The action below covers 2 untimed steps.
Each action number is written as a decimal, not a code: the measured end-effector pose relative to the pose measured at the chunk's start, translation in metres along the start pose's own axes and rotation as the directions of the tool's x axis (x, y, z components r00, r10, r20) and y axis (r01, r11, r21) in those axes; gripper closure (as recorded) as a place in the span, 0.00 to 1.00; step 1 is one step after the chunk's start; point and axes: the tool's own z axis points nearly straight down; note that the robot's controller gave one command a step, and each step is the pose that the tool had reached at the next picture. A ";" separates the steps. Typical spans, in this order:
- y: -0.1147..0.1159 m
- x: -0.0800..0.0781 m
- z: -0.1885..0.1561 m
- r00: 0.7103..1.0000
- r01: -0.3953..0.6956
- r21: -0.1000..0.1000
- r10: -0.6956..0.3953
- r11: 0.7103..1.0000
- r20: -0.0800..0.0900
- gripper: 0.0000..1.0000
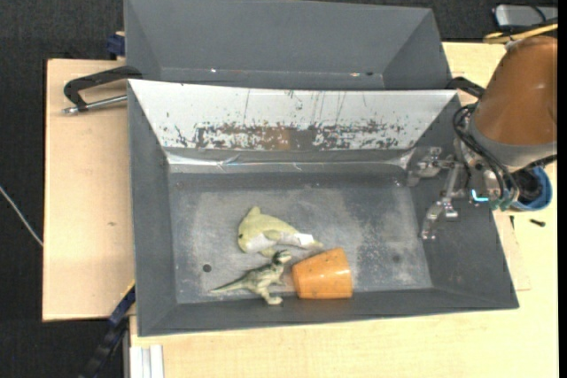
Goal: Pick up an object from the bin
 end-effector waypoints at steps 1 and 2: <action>0.073 -0.018 0.005 1.000 0.025 -0.003 -0.025 1.000 0.007 0.00; 0.151 0.049 -0.036 0.890 0.455 0.002 -0.455 0.890 0.007 0.00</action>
Offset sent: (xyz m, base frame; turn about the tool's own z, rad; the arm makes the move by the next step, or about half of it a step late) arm 0.0168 0.0662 -0.0051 -0.0175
